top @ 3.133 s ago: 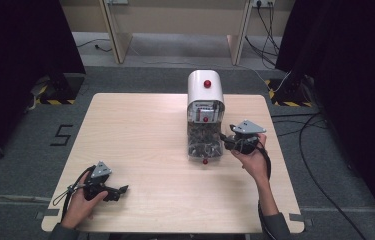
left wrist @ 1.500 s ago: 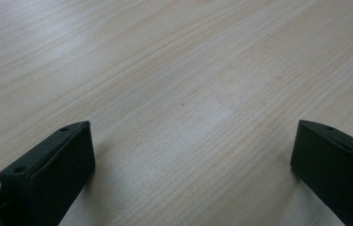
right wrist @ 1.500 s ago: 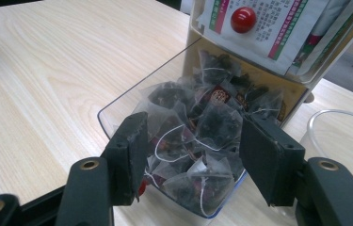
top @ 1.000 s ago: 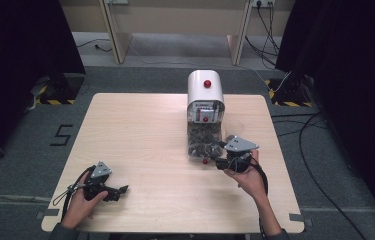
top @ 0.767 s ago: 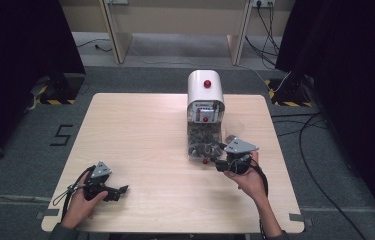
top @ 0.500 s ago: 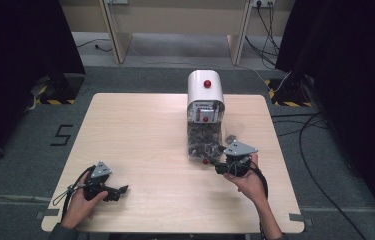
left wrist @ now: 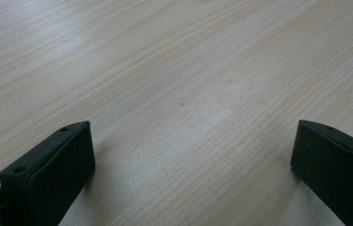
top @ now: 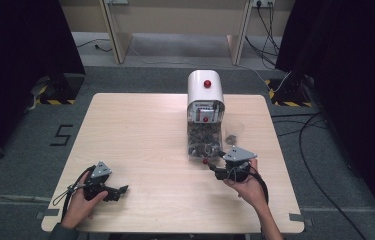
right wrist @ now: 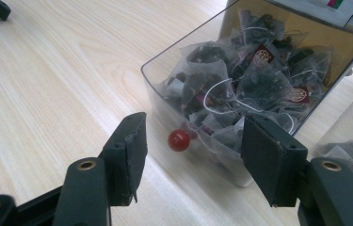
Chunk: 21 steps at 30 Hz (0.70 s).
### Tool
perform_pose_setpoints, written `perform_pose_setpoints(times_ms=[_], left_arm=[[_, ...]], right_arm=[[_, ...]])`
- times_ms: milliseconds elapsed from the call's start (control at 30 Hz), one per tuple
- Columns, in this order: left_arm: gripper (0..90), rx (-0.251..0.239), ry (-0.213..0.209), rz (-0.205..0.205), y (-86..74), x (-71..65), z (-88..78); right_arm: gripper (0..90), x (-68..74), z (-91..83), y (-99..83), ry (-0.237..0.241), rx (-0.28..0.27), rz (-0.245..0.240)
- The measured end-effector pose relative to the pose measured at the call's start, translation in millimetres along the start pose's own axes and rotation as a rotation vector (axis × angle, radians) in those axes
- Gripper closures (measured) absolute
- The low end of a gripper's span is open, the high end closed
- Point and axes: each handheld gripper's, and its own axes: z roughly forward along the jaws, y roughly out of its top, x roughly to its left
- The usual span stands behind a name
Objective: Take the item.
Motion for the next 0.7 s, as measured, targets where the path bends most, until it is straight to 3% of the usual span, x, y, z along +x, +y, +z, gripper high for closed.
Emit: perform_pose_setpoints(times_ms=[700], left_arm=[[0.0,0.000,0.000,0.000,0.0,0.0,0.0]], right_arm=[[41.8,8.5,-3.6,-15.6,0.010,0.029,-0.005]])
